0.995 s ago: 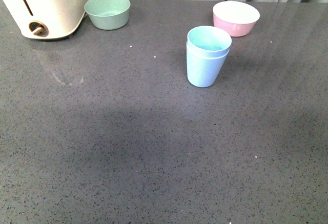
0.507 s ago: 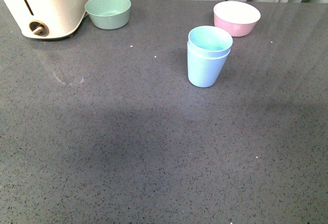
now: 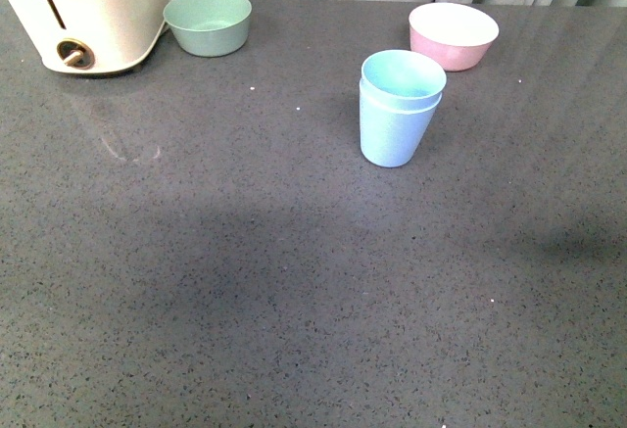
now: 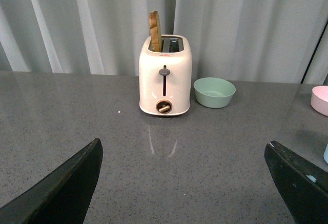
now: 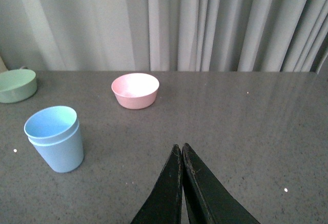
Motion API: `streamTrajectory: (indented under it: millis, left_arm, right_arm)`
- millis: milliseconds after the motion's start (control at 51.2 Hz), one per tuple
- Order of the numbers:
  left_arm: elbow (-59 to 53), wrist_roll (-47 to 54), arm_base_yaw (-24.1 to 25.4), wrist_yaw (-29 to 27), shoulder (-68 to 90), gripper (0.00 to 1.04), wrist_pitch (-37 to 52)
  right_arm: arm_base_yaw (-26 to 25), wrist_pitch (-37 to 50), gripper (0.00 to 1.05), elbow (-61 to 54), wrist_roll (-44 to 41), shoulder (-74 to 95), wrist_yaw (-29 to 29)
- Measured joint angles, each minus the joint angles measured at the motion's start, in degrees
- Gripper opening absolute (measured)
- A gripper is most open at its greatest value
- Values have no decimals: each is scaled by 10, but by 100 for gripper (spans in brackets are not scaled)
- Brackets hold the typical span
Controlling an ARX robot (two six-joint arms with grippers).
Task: Stack blue cups with both arms
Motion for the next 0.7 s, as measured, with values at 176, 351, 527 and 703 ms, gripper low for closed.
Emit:
streamTrajectory:
  millis: [176, 351, 527, 703]
  left_arm:
    - [0, 0, 0, 0, 0, 96, 0]
    - [0, 0, 0, 0, 0, 96, 0]
    - [0, 0, 0, 0, 0, 96, 0]
    - [0, 0, 0, 0, 0, 96, 0]
  right_arm:
    - [0, -64, 2, -7, 0, -73, 0]
    - [0, -116, 2, -7, 0, -128, 0]
    - [0, -160, 2, -8, 0, -176, 0]
    - [0, -204, 2, -8, 0, -221, 0]
